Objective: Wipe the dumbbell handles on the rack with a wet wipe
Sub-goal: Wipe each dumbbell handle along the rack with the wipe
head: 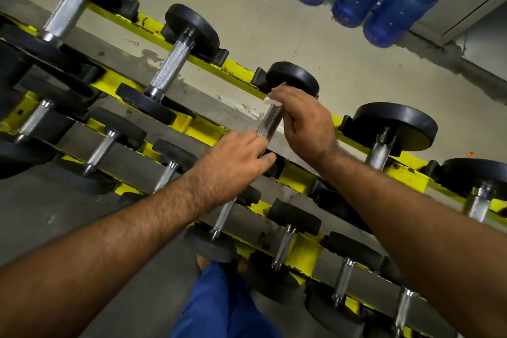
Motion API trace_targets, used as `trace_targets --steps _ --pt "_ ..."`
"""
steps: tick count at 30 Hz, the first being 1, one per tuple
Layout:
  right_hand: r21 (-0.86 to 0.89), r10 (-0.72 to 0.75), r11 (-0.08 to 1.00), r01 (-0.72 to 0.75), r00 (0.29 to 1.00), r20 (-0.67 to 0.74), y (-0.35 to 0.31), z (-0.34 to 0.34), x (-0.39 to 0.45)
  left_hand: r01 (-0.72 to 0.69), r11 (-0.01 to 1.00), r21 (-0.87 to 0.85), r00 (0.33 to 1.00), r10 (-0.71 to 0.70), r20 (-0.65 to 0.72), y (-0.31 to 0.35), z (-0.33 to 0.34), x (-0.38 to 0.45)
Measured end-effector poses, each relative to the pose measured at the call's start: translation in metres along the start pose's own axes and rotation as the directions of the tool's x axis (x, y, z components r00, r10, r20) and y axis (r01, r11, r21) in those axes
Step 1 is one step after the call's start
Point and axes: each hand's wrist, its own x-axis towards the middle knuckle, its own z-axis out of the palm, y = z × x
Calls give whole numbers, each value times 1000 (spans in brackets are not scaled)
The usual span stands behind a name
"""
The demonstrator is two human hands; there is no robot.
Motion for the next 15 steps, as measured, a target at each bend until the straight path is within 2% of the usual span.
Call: trace_targets --steps 4,10,13,15 --pt "-77 -116 989 123 990 86 13 9 -3 152 988 -31 988 -152 13 12 1 -1" --pt "-115 -176 973 199 967 185 16 16 -4 310 936 -167 950 -310 29 17 4 -8" --pt "-120 -267 947 297 939 218 29 11 2 409 865 -289 908 -416 41 20 4 -10" --pt "-154 -247 949 276 951 185 34 8 3 472 793 -386 864 -503 23 23 4 -9"
